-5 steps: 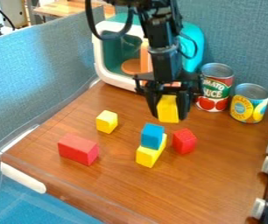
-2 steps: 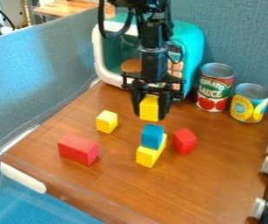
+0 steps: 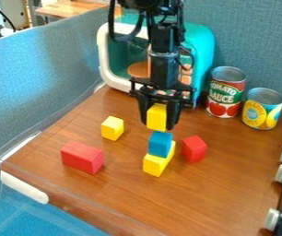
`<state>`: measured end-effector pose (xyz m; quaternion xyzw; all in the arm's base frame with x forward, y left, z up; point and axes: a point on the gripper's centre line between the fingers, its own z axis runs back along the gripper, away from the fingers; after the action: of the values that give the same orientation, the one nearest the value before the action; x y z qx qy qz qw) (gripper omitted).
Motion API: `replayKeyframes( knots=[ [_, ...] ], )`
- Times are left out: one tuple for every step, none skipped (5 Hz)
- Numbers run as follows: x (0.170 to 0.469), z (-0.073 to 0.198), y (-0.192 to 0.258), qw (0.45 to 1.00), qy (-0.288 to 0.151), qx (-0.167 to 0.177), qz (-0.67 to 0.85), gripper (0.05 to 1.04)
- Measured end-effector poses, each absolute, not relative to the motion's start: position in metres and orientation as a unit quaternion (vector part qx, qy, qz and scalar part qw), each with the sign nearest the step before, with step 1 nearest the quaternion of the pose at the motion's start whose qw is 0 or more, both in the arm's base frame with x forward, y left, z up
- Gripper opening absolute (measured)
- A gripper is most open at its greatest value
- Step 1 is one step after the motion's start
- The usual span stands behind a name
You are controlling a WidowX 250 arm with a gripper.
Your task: Put the yellow cube on top of the blue cube
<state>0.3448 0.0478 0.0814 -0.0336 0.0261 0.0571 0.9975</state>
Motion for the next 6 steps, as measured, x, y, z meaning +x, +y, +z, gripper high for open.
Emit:
replayKeyframes(
  knots=[
    [0.3405, 0.0781, 0.0469, 0.997, 0.018, -0.035, 0.067, 0.6],
    [0.3395, 0.0733, 0.0465, 0.996, 0.009, -0.031, 0.078, 0.599],
    [0.3381, 0.0705, 0.0448, 0.996, 0.011, -0.027, 0.087, 0.671],
    [0.337, 0.0708, 0.0448, 0.994, 0.015, -0.027, 0.101, 0.946],
    [0.3372, 0.0709, 0.0439, 0.994, 0.015, -0.03, 0.109, 1.003],
    [0.335, 0.0711, 0.0428, 0.993, 0.022, -0.036, 0.113, 1.0]
  ],
)
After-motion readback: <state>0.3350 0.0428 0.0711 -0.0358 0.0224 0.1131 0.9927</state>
